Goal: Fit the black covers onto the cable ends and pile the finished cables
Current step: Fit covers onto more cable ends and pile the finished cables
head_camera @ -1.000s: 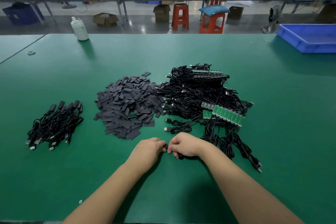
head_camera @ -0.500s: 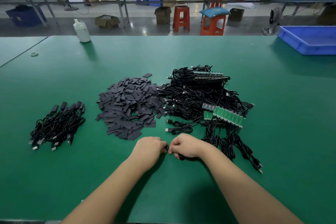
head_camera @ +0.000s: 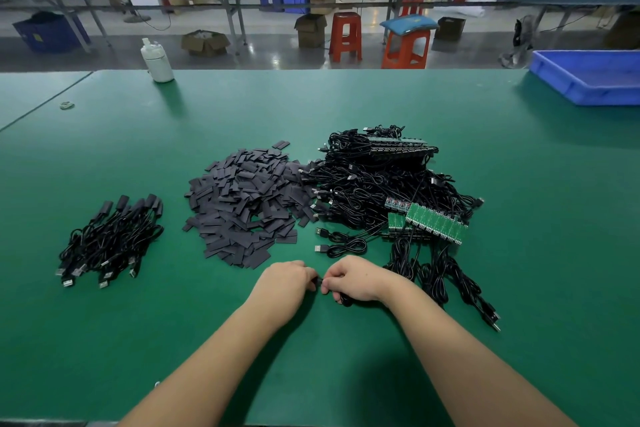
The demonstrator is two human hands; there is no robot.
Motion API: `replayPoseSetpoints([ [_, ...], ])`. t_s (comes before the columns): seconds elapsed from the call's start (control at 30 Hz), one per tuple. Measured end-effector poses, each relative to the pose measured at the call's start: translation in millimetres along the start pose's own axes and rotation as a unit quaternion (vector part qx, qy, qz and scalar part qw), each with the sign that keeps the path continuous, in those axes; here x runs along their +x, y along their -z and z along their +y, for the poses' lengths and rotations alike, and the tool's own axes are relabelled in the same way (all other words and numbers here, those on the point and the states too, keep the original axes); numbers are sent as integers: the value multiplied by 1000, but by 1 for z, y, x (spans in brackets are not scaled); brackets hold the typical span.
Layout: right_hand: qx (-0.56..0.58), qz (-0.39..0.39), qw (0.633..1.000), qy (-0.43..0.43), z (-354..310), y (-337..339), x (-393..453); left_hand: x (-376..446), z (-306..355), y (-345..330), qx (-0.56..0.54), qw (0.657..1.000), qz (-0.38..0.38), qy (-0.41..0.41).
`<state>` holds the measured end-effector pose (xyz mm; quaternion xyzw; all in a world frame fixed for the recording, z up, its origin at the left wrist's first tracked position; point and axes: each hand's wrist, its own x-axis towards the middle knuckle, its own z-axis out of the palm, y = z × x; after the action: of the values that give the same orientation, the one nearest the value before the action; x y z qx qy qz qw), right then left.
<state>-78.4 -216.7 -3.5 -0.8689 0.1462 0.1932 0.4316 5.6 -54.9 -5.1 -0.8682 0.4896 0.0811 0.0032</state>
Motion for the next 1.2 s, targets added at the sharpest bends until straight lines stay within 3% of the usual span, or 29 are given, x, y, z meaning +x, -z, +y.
replayPoseSetpoints([
  [0.13,9,8,1000,-3,0,-2,-1,-1,-1,-3,8,1000,20,-16],
  [0.27,53,32,998,7,2,-3,-3,-5,1,-14,-133,975,174,-19],
  [0.33,90,57,994,6,4,-5,-5,-7,2,-16,-271,935,217,66],
  [0.43,124,74,989,11,7,-6,-6,-6,4,-15,-471,838,204,185],
  [0.5,132,75,988,12,8,-6,-6,-5,5,-15,-541,788,207,208],
  [0.57,137,79,987,11,8,-7,-6,-5,7,-14,-574,760,220,212],
  [0.8,157,88,984,17,4,-9,-9,-3,17,-7,-584,752,233,199],
  [1.03,-84,244,964,66,-10,-28,-8,1,25,-5,-580,750,243,206],
  [1.13,-98,259,959,67,-13,-35,-6,1,27,-7,-597,731,257,206],
  [1.2,-100,261,958,68,-13,-37,-6,0,27,-8,-589,736,264,203],
])
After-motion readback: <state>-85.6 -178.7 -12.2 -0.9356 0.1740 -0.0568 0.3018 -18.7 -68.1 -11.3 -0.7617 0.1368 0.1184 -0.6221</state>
